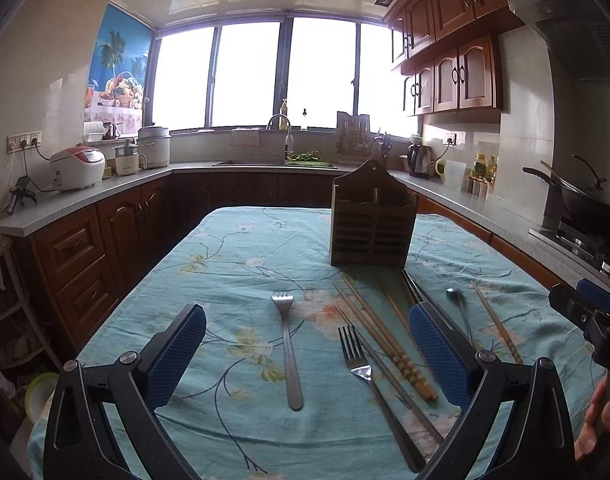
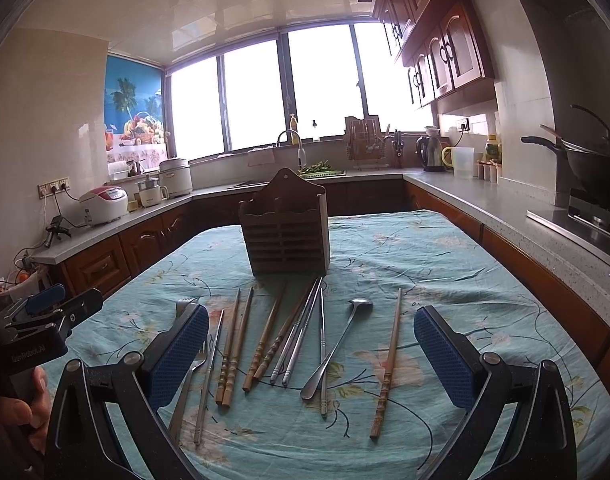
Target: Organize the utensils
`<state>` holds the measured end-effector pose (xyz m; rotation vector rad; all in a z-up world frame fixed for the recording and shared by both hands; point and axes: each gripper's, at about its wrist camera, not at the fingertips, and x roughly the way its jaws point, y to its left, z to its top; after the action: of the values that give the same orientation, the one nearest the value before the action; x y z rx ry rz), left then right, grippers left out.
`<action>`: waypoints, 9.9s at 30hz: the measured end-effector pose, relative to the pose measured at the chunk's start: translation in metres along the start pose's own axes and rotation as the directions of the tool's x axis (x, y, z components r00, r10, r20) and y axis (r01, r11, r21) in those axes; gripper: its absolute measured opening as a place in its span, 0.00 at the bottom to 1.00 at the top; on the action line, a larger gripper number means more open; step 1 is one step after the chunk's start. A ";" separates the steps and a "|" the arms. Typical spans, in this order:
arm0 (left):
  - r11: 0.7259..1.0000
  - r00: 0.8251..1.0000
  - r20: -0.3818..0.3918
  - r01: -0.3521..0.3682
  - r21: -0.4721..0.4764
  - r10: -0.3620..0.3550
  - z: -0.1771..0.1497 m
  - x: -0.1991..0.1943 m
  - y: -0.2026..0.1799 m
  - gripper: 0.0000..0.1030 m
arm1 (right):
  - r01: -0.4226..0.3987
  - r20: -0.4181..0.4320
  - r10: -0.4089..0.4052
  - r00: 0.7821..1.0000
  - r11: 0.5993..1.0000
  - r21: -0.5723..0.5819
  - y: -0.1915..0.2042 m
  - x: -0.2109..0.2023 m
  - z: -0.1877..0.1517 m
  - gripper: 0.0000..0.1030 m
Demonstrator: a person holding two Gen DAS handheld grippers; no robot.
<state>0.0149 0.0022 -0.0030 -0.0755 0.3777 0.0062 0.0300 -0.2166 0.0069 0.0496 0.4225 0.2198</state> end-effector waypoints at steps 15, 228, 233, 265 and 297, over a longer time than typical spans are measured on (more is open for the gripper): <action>0.994 0.955 -0.278 0.108 -0.006 -0.105 0.028 0.077 0.010 0.90 | -0.037 -0.185 0.055 0.981 0.994 0.102 -0.023 0.057 0.016 0.93; 0.987 0.867 -0.473 0.114 -0.118 -0.156 0.090 0.213 0.018 0.54 | 0.065 -0.400 0.014 0.916 0.981 0.182 -0.091 0.168 0.026 0.62; 0.979 0.851 -0.483 0.175 -0.104 -0.203 0.098 0.235 0.000 0.38 | 0.099 -0.439 -0.014 0.898 0.980 0.171 -0.101 0.183 0.023 0.46; 0.947 0.826 -0.479 0.319 -0.037 -0.297 0.101 0.248 -0.038 0.03 | 0.047 -0.435 0.031 0.900 0.985 0.167 -0.098 0.190 0.038 0.05; 0.912 0.915 -0.089 0.377 -0.162 -0.394 0.149 0.127 0.049 0.03 | -0.098 -0.063 0.109 0.992 0.983 0.155 -0.054 0.116 0.158 0.05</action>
<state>0.1869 0.0616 0.0843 -0.2918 0.4776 -0.3662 0.2091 -0.2436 0.0989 0.2145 0.5076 0.2918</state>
